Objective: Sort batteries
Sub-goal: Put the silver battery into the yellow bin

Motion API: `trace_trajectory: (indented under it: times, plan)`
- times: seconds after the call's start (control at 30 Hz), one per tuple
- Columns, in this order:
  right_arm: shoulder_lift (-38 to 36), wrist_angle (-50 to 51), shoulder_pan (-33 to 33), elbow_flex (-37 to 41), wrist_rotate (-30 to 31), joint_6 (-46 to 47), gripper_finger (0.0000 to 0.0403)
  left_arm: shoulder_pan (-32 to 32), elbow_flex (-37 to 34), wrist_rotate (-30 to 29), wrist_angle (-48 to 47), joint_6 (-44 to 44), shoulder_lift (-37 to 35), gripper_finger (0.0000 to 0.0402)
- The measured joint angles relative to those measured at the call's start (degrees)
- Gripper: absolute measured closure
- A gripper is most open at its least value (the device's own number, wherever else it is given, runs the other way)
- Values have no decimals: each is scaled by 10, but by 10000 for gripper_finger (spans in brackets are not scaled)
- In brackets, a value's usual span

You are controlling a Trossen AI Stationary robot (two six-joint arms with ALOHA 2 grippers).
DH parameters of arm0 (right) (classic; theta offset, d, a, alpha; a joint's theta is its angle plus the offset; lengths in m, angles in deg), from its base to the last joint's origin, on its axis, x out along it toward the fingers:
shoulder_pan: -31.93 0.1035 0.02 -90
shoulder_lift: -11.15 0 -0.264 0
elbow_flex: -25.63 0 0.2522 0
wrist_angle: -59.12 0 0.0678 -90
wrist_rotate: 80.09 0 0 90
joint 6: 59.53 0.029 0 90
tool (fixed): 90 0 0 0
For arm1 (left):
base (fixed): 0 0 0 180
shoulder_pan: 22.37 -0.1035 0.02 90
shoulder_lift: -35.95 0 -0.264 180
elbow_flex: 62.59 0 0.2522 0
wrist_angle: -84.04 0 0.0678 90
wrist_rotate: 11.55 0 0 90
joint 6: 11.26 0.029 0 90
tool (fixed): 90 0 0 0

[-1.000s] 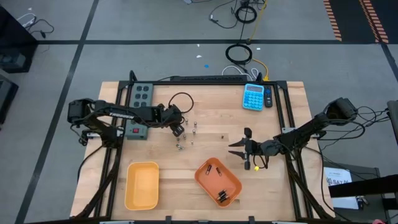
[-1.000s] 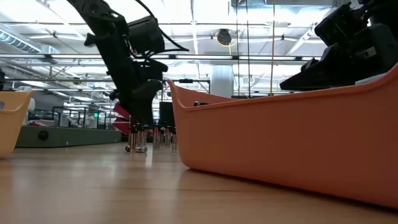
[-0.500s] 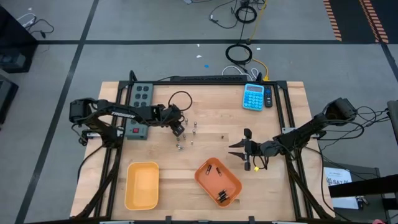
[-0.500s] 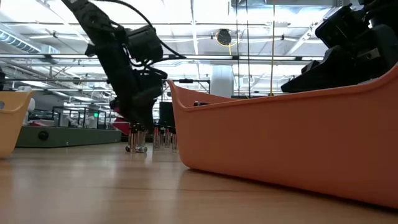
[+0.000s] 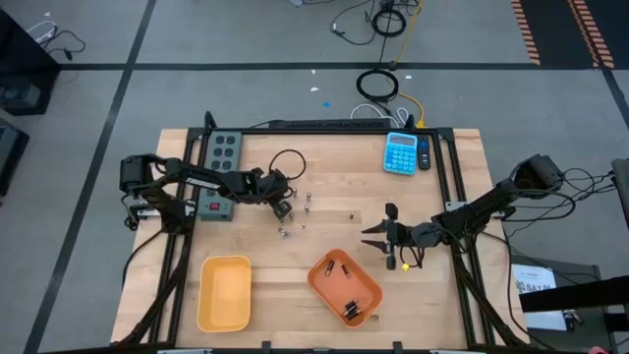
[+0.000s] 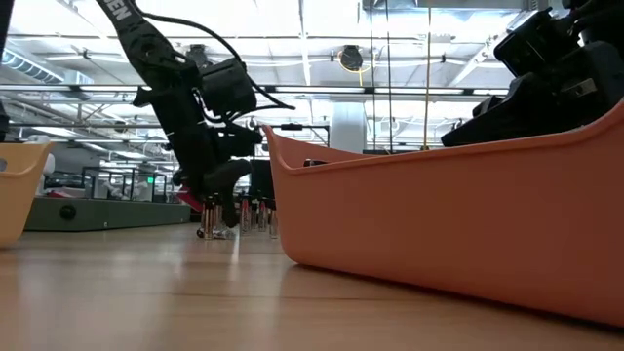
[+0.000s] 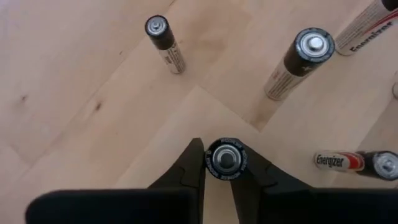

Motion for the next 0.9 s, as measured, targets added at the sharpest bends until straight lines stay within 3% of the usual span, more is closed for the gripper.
trace_trajectory:
  times: [0.17, 0.33, 0.43, 0.53, 0.63, 0.7, 0.8, 0.9]
  plan:
    - [0, 1, 0, 0, 0, 0, 293, 2, 10, 7, -25, 7, -20, 352]
    - [0, 8, 0, 0, 3, 0, 293, 3, 32, 9, -76, 18, -101, 352]
    - [0, 12, 0, 0, 3, 0, 293, 8, 41, 42, -94, 15, -159, 352]
    - [0, 11, 0, 0, 3, 1, 293, 28, 43, 125, -128, 1, -207, 352]
    - [0, 11, 0, 0, 3, 1, 293, 70, 43, 249, -156, -39, -240, 352]
    - [0, 11, 0, 0, 3, 1, 293, 114, 43, 299, -167, -80, -251, 352]
    - [0, 11, 0, 0, 3, 1, 293, 191, 43, 329, -170, -152, -256, 352]
    - [0, 8, -1, 0, 5, 1, 293, 271, 43, 321, -171, -229, -252, 352]
